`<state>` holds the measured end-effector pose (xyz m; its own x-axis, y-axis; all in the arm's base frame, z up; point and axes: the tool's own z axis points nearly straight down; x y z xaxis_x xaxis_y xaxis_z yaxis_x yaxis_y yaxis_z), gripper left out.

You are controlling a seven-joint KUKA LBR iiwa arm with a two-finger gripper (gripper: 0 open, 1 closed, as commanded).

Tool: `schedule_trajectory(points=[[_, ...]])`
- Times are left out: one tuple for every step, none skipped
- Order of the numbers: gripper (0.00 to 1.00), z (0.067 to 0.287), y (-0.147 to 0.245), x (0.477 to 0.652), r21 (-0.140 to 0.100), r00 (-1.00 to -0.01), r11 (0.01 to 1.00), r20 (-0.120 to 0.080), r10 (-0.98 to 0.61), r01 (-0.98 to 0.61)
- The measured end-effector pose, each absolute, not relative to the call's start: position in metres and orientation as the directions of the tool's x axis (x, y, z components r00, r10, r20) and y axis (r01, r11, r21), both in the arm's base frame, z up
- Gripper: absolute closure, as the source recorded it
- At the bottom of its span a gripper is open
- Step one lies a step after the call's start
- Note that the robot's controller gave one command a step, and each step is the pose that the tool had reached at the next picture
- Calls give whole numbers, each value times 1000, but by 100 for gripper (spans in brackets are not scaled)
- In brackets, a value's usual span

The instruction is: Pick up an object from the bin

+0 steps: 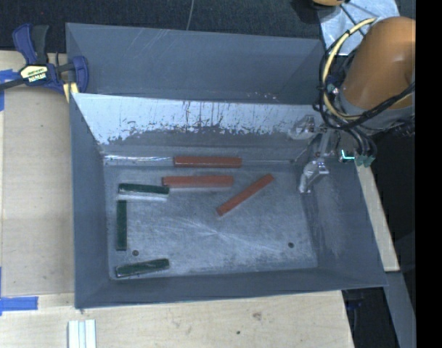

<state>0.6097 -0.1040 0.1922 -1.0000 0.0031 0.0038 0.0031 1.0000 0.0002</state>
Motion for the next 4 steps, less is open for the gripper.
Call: schedule_trajectory(points=[[0,196,-104,611,-1,-1000,1000,-4,1,1],[0,149,-98,615,-3,-997,997,-9,-72,-72],[100,81,-73,588,-1,-962,962,-3,-272,-272],[100,81,-74,588,-1,-962,962,-3,-272,-272]])
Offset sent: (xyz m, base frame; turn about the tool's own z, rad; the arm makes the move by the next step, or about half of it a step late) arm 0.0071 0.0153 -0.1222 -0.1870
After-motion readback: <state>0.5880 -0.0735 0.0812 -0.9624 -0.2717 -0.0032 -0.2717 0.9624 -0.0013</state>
